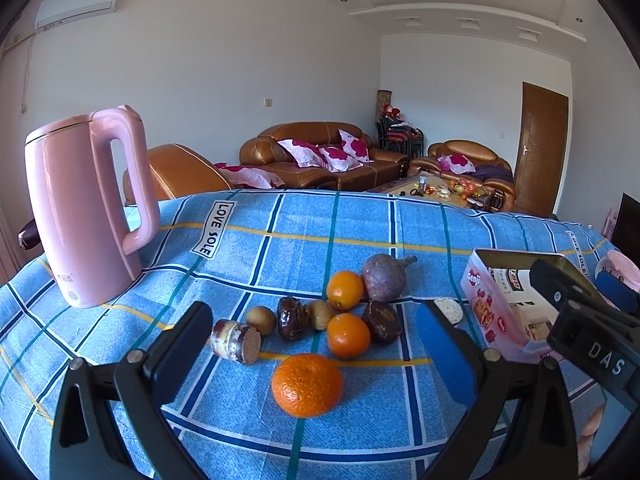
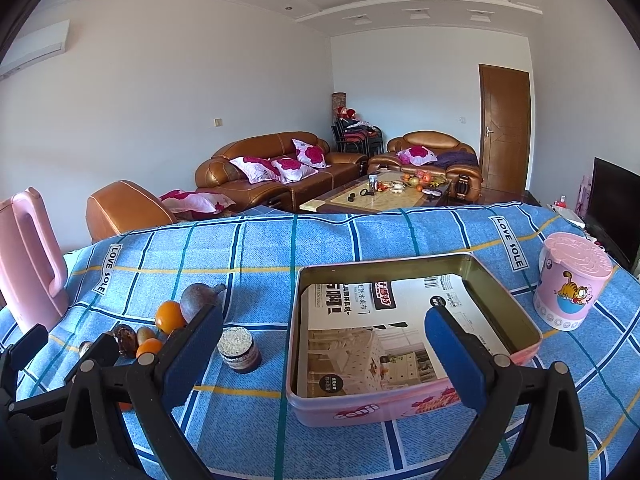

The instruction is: Organize fruits

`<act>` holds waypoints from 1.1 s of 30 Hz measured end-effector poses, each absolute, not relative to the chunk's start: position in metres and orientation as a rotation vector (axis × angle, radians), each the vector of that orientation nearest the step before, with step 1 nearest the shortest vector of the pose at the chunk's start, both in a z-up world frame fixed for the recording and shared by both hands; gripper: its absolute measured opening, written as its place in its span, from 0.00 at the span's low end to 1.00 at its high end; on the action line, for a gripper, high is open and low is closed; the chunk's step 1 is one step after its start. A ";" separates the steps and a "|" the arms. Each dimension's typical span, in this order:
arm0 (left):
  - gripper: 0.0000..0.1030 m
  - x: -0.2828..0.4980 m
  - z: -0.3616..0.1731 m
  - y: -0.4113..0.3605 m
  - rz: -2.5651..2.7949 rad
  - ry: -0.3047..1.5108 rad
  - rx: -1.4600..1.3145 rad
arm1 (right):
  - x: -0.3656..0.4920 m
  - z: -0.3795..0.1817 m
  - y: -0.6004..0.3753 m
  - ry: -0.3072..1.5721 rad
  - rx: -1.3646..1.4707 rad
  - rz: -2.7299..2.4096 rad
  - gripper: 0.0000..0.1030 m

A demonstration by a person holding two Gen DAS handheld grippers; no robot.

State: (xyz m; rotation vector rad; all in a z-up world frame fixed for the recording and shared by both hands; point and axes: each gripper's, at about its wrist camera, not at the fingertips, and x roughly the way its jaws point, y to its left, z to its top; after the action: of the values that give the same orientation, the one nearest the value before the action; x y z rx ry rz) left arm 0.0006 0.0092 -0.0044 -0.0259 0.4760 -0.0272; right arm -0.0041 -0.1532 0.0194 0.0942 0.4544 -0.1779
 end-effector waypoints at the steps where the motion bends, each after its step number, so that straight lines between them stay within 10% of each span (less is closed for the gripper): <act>1: 1.00 0.002 -0.004 0.010 -0.024 0.479 -0.027 | -0.004 0.019 -0.153 0.454 0.095 -0.176 0.99; 33: 1.00 0.045 -0.013 0.087 0.076 0.668 -0.069 | 0.009 0.000 -0.120 0.644 0.109 0.103 0.99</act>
State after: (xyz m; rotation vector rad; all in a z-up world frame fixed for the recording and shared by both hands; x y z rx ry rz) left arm 0.0447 0.0872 -0.0133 -0.0692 0.6681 0.0757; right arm 0.0092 -0.1195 -0.0003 0.1089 0.6440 0.1034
